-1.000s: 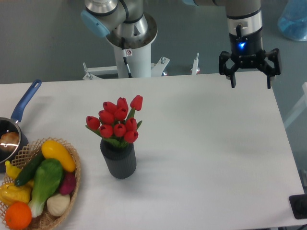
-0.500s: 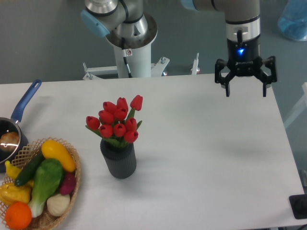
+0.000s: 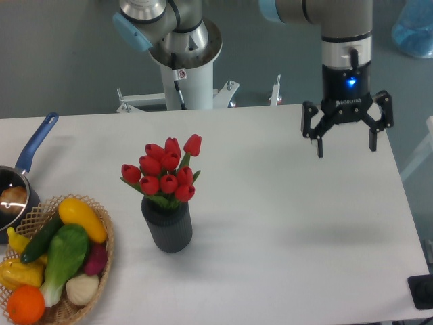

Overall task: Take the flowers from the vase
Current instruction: 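Move the open gripper toward the red tulip stems above the black vase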

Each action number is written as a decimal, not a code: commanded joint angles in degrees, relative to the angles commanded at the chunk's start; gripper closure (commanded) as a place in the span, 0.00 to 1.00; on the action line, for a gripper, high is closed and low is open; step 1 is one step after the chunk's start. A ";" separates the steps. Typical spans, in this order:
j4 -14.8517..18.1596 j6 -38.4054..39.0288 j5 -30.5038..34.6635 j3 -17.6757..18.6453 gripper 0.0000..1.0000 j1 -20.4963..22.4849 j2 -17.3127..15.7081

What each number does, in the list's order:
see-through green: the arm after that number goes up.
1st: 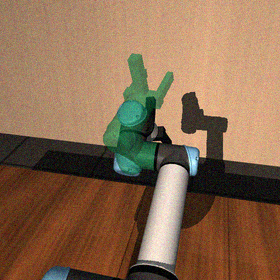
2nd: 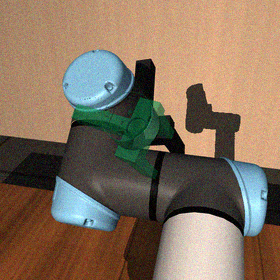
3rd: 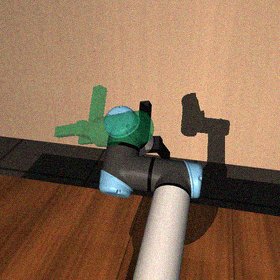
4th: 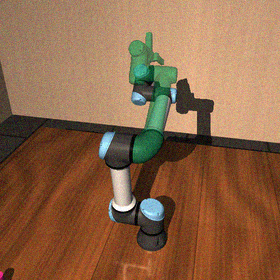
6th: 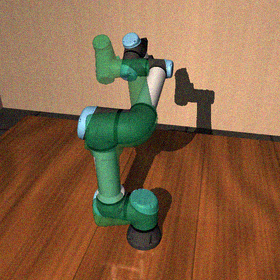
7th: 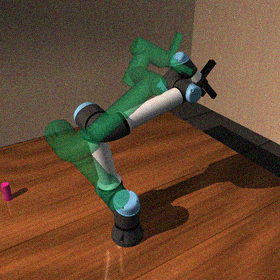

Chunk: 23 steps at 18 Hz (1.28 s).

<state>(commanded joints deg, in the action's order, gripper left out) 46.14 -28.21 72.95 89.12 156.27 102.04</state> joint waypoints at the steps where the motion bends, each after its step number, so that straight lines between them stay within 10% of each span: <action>1: -0.17 -0.26 -1.31 0.52 0.00 -0.26 0.09; 14: 0.53 -50.14 -9.48 18.36 0.00 2.02 -2.28; 23: 2.55 -76.36 -41.18 29.61 0.00 4.57 -1.58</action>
<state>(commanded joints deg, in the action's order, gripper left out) 48.69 -104.58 31.77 118.73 160.84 100.46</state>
